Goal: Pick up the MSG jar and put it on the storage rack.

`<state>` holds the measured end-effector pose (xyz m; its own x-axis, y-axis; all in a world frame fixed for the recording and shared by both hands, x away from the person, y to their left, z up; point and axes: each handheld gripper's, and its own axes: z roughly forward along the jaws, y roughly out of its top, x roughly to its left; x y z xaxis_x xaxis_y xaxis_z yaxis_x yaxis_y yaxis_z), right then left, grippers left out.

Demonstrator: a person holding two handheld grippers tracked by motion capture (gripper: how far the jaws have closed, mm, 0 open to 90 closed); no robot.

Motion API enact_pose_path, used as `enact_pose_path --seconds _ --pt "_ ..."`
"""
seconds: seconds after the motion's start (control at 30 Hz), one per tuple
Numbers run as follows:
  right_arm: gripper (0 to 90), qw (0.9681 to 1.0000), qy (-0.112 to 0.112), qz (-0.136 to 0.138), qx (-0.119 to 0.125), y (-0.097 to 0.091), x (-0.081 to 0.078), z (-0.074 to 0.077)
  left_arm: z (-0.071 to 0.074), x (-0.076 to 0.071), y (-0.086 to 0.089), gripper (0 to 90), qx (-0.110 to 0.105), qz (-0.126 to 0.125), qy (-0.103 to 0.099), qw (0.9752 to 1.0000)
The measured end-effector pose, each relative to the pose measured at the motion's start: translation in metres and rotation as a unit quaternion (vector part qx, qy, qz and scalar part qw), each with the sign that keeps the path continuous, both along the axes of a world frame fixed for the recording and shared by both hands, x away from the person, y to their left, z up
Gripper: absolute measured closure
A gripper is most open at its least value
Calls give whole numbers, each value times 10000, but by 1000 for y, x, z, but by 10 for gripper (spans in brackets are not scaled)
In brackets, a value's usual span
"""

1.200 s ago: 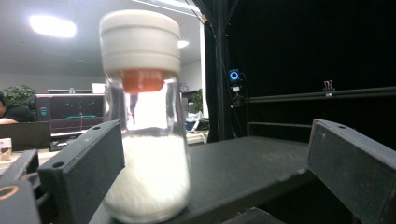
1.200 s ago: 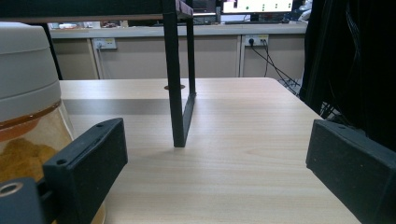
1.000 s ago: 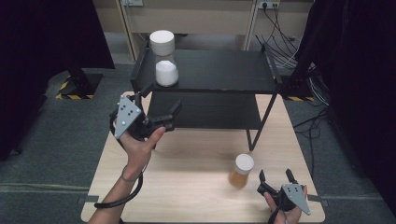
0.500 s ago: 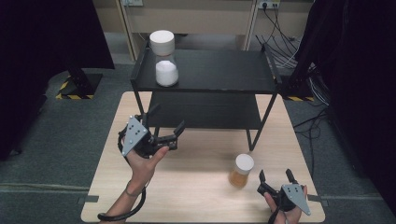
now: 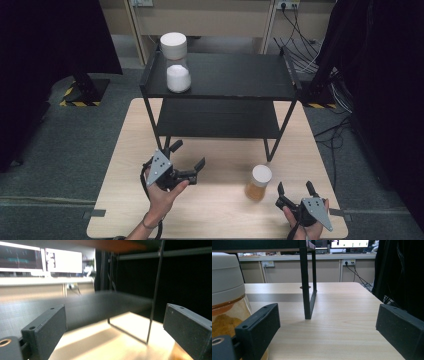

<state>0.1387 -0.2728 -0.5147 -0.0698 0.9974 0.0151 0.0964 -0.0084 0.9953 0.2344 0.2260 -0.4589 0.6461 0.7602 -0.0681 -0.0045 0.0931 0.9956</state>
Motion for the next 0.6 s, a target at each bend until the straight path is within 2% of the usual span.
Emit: enact_pose_path --seconds 0.07,0.17,0.33,0.43,0.6 --pt "54 10000 1 3 -2 0 0 0 -11 -2 -2 48 -18 -3 152 9999" --pt "54 10000 0 1 -23 0 0 0 -24 -5 -6 47 88 -49 357 9993" --pt "54 10000 1 7 -8 0 0 0 -44 -7 -9 51 123 -34 605 9981" --pt "54 10000 2 6 -27 1 0 0 -50 -5 -10 47 149 -47 795 9967" --pt "54 10000 -19 2 -20 1 0 -1 -56 -7 -12 52 217 -32 859 9961"
